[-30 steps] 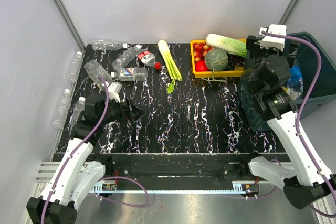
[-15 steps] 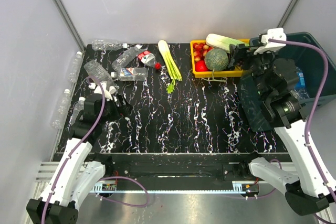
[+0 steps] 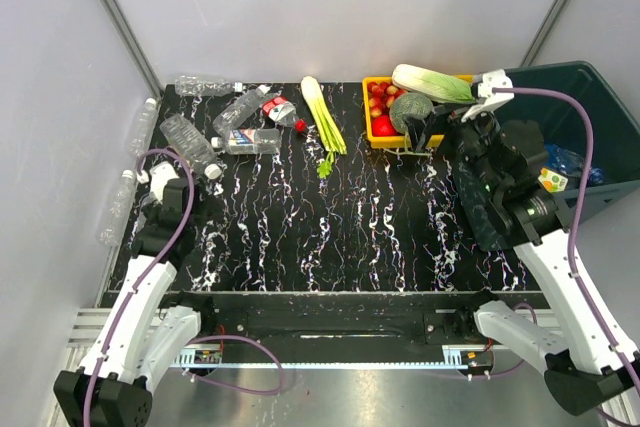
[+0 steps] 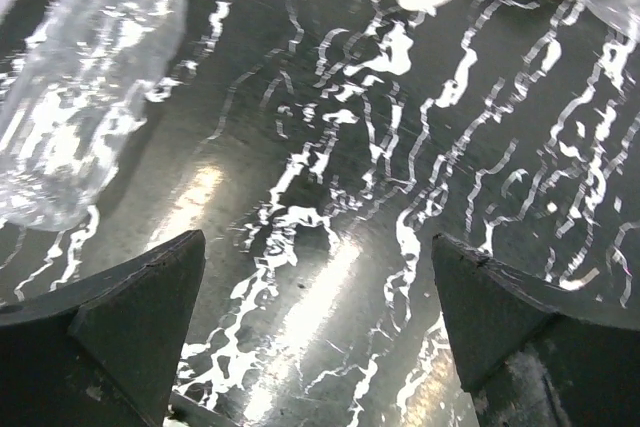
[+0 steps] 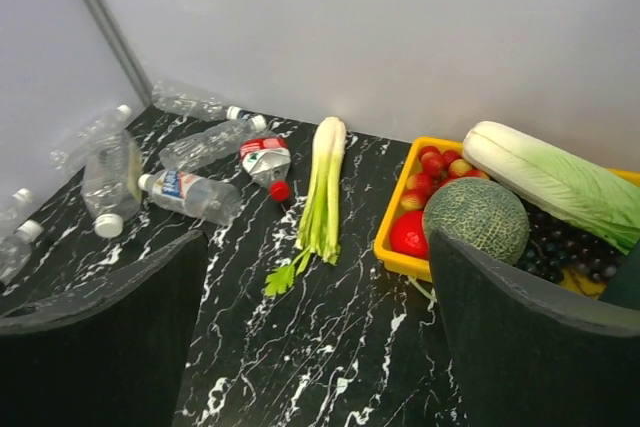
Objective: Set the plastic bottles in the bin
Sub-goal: Pick up the plastic bottle from the corner of the board.
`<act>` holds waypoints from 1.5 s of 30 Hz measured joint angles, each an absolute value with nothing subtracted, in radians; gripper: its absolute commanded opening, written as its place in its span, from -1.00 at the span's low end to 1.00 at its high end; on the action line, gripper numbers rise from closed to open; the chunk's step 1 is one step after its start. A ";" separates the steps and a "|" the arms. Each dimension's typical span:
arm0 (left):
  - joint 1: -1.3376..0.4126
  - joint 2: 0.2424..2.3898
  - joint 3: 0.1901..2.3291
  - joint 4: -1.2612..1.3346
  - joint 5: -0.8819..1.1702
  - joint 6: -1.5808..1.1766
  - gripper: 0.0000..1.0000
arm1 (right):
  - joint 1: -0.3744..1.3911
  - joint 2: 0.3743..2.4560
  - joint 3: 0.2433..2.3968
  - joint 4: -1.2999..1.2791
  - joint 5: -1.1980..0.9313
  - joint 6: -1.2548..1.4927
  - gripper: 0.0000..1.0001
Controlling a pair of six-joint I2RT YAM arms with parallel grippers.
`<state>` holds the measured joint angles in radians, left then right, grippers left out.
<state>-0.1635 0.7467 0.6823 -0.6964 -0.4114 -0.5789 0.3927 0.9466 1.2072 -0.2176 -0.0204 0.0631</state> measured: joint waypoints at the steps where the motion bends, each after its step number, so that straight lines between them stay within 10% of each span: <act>1: -0.161 0.746 0.682 -0.701 -0.436 -0.586 0.98 | 0.393 0.930 1.192 -0.215 -0.029 0.069 0.93; 16: 0.007 1.050 0.892 -0.730 -0.791 -0.467 0.98 | 0.393 0.781 1.128 -0.176 -0.147 0.113 0.99; 45: 0.337 1.415 0.897 -0.678 -0.385 -0.343 0.86 | 0.393 0.729 1.118 -0.163 -0.142 0.182 0.99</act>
